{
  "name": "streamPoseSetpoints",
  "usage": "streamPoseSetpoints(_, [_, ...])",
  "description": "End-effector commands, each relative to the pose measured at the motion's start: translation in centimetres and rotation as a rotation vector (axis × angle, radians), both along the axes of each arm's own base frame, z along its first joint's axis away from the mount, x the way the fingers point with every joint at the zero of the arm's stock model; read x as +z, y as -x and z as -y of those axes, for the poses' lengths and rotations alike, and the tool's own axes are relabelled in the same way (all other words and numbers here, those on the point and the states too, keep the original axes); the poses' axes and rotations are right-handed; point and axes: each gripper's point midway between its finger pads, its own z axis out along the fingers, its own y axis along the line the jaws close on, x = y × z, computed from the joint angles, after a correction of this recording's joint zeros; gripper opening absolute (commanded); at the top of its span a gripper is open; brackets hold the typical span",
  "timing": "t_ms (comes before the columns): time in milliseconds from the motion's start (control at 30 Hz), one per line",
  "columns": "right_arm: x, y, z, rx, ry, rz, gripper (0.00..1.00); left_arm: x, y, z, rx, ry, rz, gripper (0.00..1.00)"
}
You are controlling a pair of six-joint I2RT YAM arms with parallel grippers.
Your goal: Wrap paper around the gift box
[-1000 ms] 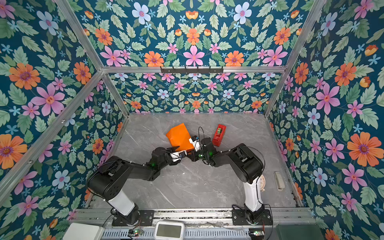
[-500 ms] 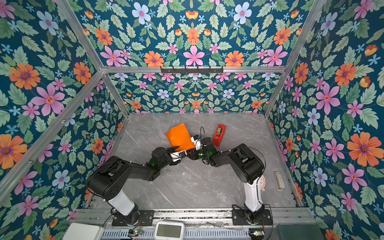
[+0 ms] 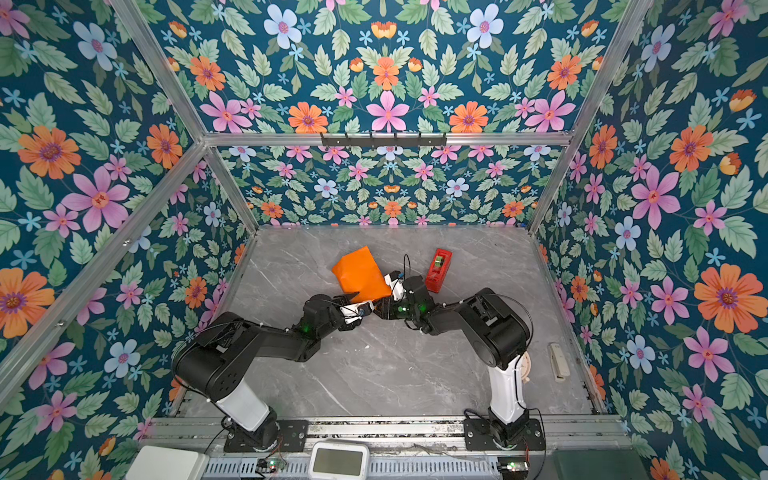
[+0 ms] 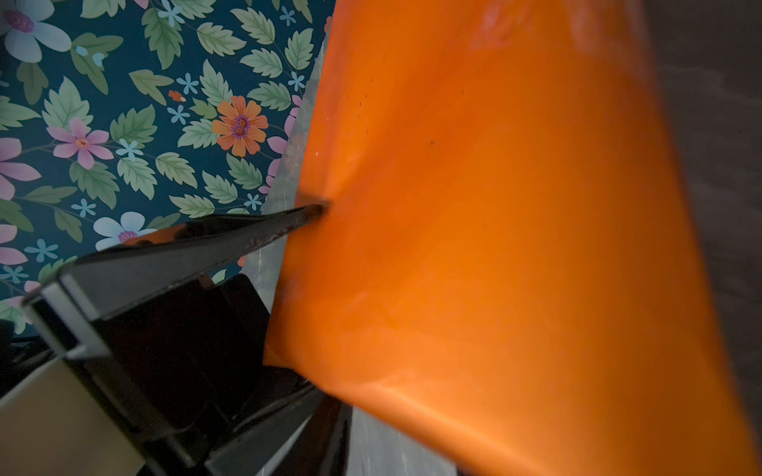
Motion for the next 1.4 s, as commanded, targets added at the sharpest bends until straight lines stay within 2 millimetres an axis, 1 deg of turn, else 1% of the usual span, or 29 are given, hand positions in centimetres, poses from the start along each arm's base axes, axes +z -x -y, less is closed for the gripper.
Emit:
streamPoseSetpoints(0, [0.9,-0.4,-0.2,-0.014,-0.023,0.013,0.43,-0.6,0.6,0.1,-0.016,0.002,-0.040,0.63])
streamPoseSetpoints(133, [1.1,-0.2,-0.6,-0.017,-0.020,0.002,0.45,-0.6,0.6,0.1,-0.016,0.002,-0.038,0.63])
streamPoseSetpoints(400, [0.5,0.1,-0.7,-0.051,-0.012,-0.054,0.51,-0.5,0.6,0.2,-0.017,0.005,-0.038,0.63])
streamPoseSetpoints(533, [0.0,0.7,0.2,-0.084,0.008,-0.071,0.53,-0.5,0.6,0.1,-0.017,0.004,-0.039,0.62])
streamPoseSetpoints(567, [0.0,0.9,0.6,-0.088,0.014,-0.072,0.55,-0.5,0.6,0.2,-0.016,0.006,-0.039,0.63])
streamPoseSetpoints(600, [0.0,1.1,0.9,-0.093,0.015,-0.074,0.60,-0.4,0.5,0.2,-0.016,0.007,-0.037,0.63])
streamPoseSetpoints(767, [-0.5,2.6,2.3,-0.100,0.052,-0.076,0.62,-0.5,0.6,0.1,-0.016,0.007,-0.040,0.62])
streamPoseSetpoints(800, [-0.4,2.8,2.4,-0.094,0.052,-0.071,0.61,-0.5,0.6,0.2,-0.016,0.008,-0.038,0.62])
streamPoseSetpoints(833, [-0.3,3.0,2.3,-0.087,0.048,-0.065,0.58,-0.4,0.6,0.2,-0.016,0.008,-0.039,0.62])
streamPoseSetpoints(900, [0.4,3.2,1.6,-0.055,0.024,-0.038,0.41,-0.5,0.6,0.1,-0.015,0.006,-0.041,0.62])
streamPoseSetpoints(933, [0.7,3.3,1.3,-0.042,0.020,-0.028,0.35,-0.5,0.6,0.2,-0.016,0.007,-0.040,0.62])
streamPoseSetpoints(1000, [1.3,3.1,0.3,-0.012,0.011,-0.005,0.26,-0.5,0.5,0.2,-0.015,0.008,-0.039,0.62])
streamPoseSetpoints(1067, [1.8,2.7,-0.4,0.002,0.000,0.012,0.22,-0.5,0.6,0.1,-0.014,0.006,-0.040,0.62])
streamPoseSetpoints(1167, [2.1,1.7,-0.9,-0.004,-0.004,0.031,0.18,-0.5,0.6,0.1,-0.016,0.007,-0.040,0.62])
streamPoseSetpoints(1267, [1.6,0.7,-0.9,-0.026,0.026,0.048,0.16,-0.5,0.6,0.1,-0.015,0.006,-0.041,0.62])
streamPoseSetpoints(1367, [0.4,-0.2,-0.4,-0.055,0.055,0.049,0.14,-0.4,0.7,0.2,-0.018,0.008,-0.040,0.62])
